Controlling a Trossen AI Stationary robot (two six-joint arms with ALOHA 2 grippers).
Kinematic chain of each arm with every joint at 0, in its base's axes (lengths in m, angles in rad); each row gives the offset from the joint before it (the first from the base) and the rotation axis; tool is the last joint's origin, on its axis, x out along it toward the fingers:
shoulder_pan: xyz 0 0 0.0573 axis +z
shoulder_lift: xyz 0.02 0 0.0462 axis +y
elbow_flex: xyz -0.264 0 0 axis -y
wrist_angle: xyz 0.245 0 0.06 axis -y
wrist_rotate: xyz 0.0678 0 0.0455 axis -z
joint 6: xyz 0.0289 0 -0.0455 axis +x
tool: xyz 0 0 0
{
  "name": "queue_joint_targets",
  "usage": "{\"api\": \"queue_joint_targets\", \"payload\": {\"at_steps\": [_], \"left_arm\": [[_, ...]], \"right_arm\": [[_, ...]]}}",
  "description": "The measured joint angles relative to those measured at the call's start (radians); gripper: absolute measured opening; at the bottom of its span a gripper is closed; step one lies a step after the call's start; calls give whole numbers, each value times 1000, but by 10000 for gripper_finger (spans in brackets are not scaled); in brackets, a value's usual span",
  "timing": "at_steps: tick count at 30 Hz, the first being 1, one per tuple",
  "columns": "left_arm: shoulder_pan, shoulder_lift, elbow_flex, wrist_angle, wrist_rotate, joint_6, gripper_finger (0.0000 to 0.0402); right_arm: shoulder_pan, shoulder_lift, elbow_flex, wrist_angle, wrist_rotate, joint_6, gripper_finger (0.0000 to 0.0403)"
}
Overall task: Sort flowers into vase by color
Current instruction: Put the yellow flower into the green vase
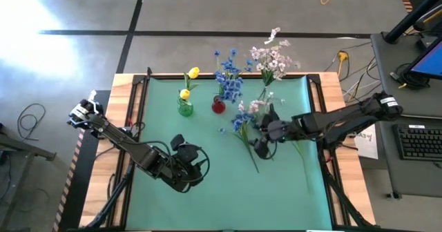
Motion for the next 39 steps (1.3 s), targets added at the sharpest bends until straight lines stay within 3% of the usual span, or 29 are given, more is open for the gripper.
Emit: {"api": "queue_joint_targets", "payload": {"at_steps": [4, 11, 19, 35, 39], "left_arm": [[0, 0, 0, 5, 0, 0, 213], [0, 0, 0, 15, 0, 0, 213], [0, 0, 0, 20, 0, 1, 213], [0, 0, 0, 20, 1, 1, 213], [1, 0, 0, 24, 1, 5, 213]], "right_arm": [[23, 3, 0, -163, -67, 164, 347], [82, 10, -1, -488, -68, 431, 347], [154, 11, -13, -721, -58, 646, 347], [152, 10, -301, -720, -68, 936, 323], [152, 9, -353, -628, -78, 941, 310]]}}
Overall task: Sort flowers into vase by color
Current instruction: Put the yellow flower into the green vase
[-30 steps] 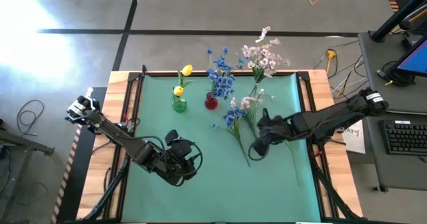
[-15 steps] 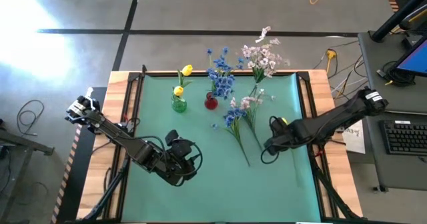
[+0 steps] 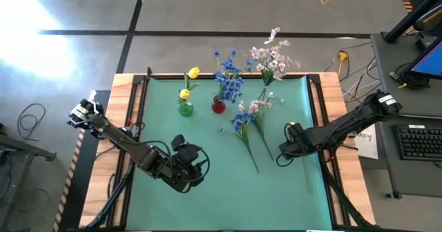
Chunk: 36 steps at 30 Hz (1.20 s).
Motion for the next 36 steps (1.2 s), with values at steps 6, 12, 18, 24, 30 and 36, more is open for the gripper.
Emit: {"api": "queue_joint_targets", "payload": {"at_steps": [6, 12, 18, 24, 30, 36], "left_arm": [[0, 0, 0, 0, 0, 0, 213], [1, 0, 0, 0, 0, 0, 213], [1, 0, 0, 0, 0, 0, 213], [1, 0, 0, 0, 0, -1, 213], [-7, 0, 0, -1, -1, 17, 213], [-47, 0, -26, 202, 22, 195, 213]], "right_arm": [[0, -3, -80, 124, -47, 26, 257], [0, -4, -83, 157, -55, 26, 159], [0, -1, -53, 151, -53, -14, 58], [0, -10, 11, 131, -89, -106, 17], [23, -85, 93, 140, -68, -252, 22], [64, -209, 86, 579, 0, -536, 22]]}}
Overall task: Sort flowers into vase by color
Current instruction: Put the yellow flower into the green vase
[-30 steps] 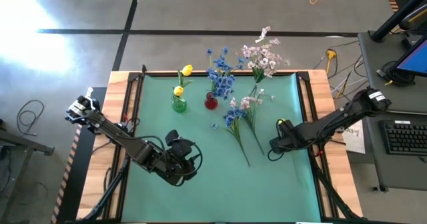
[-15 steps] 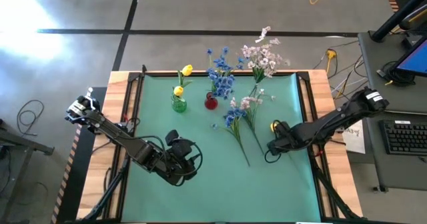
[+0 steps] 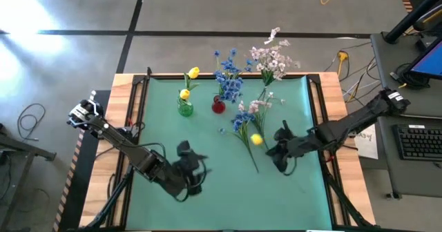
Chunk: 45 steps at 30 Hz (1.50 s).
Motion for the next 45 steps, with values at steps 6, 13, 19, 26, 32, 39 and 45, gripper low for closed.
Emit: {"api": "queue_joint_targets", "payload": {"at_steps": [6, 13, 19, 26, 32, 39, 45], "left_arm": [[-33, 0, -82, 480, 37, 343, 213], [-8, 15, -173, 802, 1, 418, 213], [23, 107, -181, 1058, 2, 522, 213], [56, 215, -160, 1272, 1, 617, 213], [81, 269, -103, 1287, 3, 640, 213], [105, 289, -66, 1290, 3, 645, 203], [106, 289, -66, 1291, -6, 647, 114]], "right_arm": [[21, 17, -55, 699, -8, -458, 22], [28, 189, -54, 1264, -8, -873, 22], [25, 330, -9, 1447, -8, -995, 22], [19, 410, 51, 1443, -7, -994, 22], [14, 434, 69, 1439, -6, -988, 22], [14, 434, 70, 1441, -7, -988, 22], [14, 433, 70, 1441, -6, -988, 22]]}}
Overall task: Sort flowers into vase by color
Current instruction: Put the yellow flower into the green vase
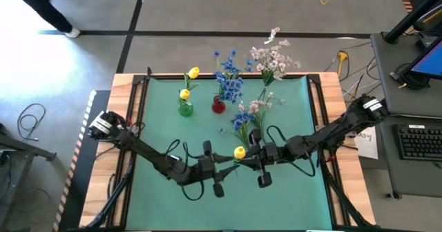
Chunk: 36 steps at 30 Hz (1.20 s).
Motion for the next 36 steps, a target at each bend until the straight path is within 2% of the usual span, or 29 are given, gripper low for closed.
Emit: {"api": "queue_joint_targets", "payload": {"at_steps": [4, 6, 15, 21, 30, 36], "left_arm": [[0, 0, 0, -3, 1, 0, 26], [0, 0, 0, -5, 0, 3, 9], [0, -2, 0, -12, -1, 5, 2], [-11, -27, -1, -22, -26, 47, 0], [-60, -191, -50, -62, -159, 188, 0], [-81, -399, -85, -119, -179, 324, 0]], "right_arm": [[0, 0, 0, -1, 0, 14, 28], [0, 0, 0, -4, 0, 30, 38], [0, -34, 0, -47, -1, 58, 139], [0, -115, 0, -187, -1, 74, 191], [0, -244, 0, -501, -1, 160, 215], [0, -251, -1, -562, -1, 195, 215]]}}
